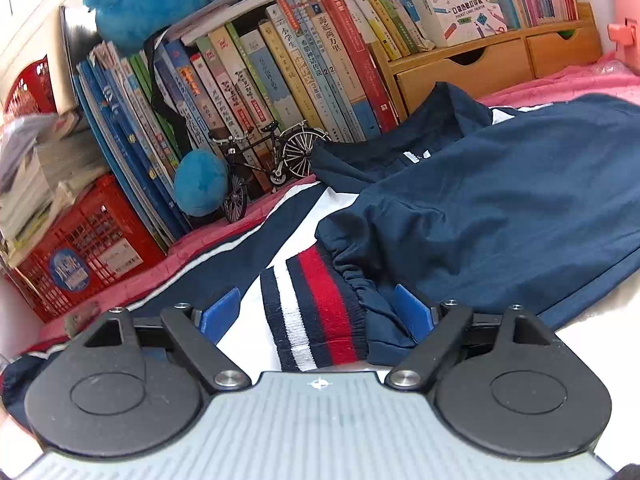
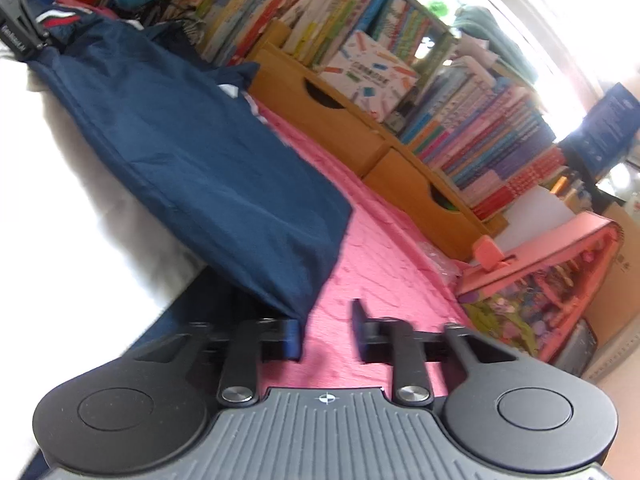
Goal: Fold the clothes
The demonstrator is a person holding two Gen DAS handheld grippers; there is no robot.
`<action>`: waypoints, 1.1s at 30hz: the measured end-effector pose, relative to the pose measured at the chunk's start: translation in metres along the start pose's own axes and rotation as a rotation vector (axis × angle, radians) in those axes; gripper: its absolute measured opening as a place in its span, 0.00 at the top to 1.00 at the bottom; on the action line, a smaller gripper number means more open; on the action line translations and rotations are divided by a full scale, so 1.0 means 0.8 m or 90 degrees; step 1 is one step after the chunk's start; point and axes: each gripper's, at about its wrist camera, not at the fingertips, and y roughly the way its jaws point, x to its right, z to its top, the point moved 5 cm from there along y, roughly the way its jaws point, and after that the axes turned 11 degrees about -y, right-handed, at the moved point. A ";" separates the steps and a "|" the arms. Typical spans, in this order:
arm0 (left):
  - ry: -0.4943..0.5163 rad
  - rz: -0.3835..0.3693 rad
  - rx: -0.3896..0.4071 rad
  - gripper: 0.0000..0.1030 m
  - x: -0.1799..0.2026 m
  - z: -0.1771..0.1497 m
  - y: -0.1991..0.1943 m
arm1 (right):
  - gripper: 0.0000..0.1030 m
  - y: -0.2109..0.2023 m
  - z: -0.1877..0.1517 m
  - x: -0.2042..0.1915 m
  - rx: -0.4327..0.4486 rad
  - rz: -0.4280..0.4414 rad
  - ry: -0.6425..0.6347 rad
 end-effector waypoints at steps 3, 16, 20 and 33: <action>-0.065 -0.042 -0.028 0.13 -0.018 -0.002 0.007 | 0.07 -0.015 -0.012 0.031 -0.007 0.014 0.034; -0.207 -0.112 -0.101 0.00 -0.050 -0.010 0.027 | 0.00 -0.098 0.014 0.110 0.037 0.118 0.283; -0.207 -0.113 -0.101 0.00 -0.053 -0.009 0.027 | 0.00 -0.081 0.086 0.075 0.088 0.241 0.413; -0.210 -0.114 -0.103 0.00 -0.053 -0.008 0.030 | 0.22 0.023 0.155 -0.056 -0.036 0.266 0.383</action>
